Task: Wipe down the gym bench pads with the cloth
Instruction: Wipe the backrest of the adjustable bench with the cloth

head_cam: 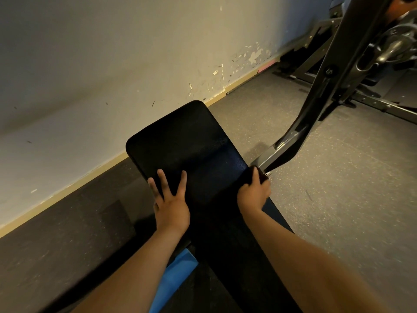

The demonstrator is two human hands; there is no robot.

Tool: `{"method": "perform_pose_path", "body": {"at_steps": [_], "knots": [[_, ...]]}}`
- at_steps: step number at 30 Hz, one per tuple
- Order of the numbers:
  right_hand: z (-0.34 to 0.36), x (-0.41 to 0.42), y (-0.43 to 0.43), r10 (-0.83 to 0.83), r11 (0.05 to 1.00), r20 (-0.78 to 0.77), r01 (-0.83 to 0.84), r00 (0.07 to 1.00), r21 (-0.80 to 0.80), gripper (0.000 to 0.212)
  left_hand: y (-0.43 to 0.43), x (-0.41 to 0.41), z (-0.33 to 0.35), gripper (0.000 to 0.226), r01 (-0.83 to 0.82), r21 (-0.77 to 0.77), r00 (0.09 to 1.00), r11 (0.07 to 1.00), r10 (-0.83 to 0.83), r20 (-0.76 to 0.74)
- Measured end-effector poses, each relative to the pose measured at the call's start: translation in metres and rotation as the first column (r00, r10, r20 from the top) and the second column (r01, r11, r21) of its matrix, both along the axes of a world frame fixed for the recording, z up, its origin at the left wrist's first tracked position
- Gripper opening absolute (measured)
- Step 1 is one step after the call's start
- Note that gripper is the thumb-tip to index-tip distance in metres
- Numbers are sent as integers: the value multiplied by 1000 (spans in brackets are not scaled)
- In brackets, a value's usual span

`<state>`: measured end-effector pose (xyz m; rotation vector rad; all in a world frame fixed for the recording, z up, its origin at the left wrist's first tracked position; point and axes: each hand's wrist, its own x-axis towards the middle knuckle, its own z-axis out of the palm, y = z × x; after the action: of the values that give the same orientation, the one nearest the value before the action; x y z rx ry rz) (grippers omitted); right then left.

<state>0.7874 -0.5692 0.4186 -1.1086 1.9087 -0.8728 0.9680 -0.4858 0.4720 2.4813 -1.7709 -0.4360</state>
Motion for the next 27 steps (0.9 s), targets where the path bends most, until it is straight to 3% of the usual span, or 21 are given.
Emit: {"method": "perform_pose_path", "body": {"at_steps": [2, 5, 8, 11, 13, 15, 20, 23, 27], "knots": [[-4, -9, 5, -75, 995, 61, 70, 995, 78, 67, 1, -1, 0, 97, -1, -17, 1000, 1000, 1, -4], [11, 3, -2, -103, 993, 134, 93, 986, 75, 64, 3, 0, -1, 100, 1, -51, 1000, 999, -1, 6], [44, 38, -18, 72, 997, 115, -72, 991, -2, 68, 5, 3, 0, 99, 28, -35, 999, 999, -27, 22], [82, 74, -34, 355, 926, -77, -361, 932, -107, 70, 7, 6, 1, 93, 48, -21, 999, 999, -47, 27], [98, 91, -39, 545, 797, -271, -591, 794, -128, 68, 7, 5, 0, 92, 42, -21, 998, 999, -41, 39], [96, 97, -41, 604, 717, -378, -686, 701, -128, 69, 6, 5, -2, 92, 40, -16, 998, 999, -39, 54], [56, 67, -29, 359, 899, -219, -400, 907, -180, 69, 6, 7, 1, 88, 50, 0, 997, 999, -50, 59], [39, 39, -27, 163, 984, -102, -170, 981, -57, 69, 4, 4, 11, 80, 37, 1, 996, 999, -37, 76], [35, 21, -41, -22, 993, 49, 16, 999, 114, 55, -14, 4, 31, 59, 81, -96, 983, 992, -63, 175]]}}
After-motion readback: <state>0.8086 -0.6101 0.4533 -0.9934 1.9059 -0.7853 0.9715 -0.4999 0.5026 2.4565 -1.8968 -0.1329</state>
